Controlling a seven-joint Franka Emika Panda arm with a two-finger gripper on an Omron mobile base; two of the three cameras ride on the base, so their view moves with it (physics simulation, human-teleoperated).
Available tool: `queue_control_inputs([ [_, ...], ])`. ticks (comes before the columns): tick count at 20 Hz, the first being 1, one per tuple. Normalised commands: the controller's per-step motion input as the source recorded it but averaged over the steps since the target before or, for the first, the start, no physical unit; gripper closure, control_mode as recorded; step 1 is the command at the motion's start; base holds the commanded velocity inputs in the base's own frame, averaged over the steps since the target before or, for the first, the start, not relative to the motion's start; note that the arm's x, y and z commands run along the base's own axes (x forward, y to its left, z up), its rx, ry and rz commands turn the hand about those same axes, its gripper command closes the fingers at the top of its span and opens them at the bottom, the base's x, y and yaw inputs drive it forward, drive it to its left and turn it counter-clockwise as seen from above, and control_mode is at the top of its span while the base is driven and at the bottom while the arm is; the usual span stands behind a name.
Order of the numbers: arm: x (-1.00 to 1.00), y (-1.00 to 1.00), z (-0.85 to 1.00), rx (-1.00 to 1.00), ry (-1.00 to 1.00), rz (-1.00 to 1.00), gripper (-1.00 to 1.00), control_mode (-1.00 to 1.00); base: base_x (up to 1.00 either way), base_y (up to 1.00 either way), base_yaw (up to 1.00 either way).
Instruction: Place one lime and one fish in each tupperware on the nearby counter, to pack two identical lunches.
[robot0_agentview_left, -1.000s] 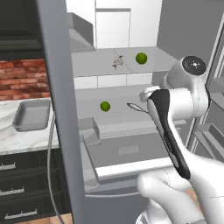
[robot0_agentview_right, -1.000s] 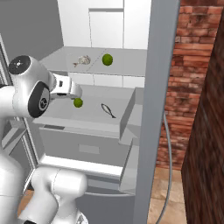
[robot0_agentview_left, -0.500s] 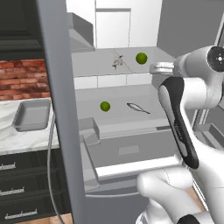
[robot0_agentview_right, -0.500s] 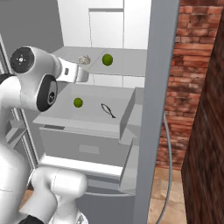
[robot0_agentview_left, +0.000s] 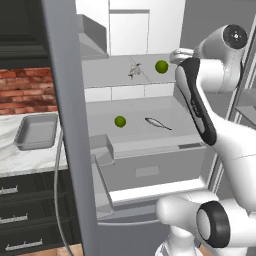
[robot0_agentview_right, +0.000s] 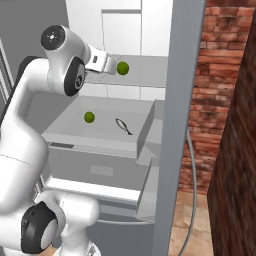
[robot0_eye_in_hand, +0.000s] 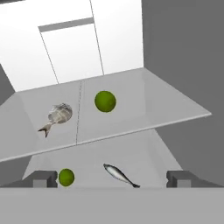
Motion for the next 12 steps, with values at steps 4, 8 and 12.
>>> queue_control_inputs([
  [4,0.24,0.0,-0.26,0.01,0.13,0.01,-1.0,-1.0,0.0,0.0,0.0],
  [8,0.37,0.0,-0.45,0.0,0.14,0.03,-1.0,-1.0,0.0,0.0,0.0],
  [12,0.6,0.0,-0.22,0.0,0.09,0.01,-1.0,-1.0,0.0,0.0,0.0],
])
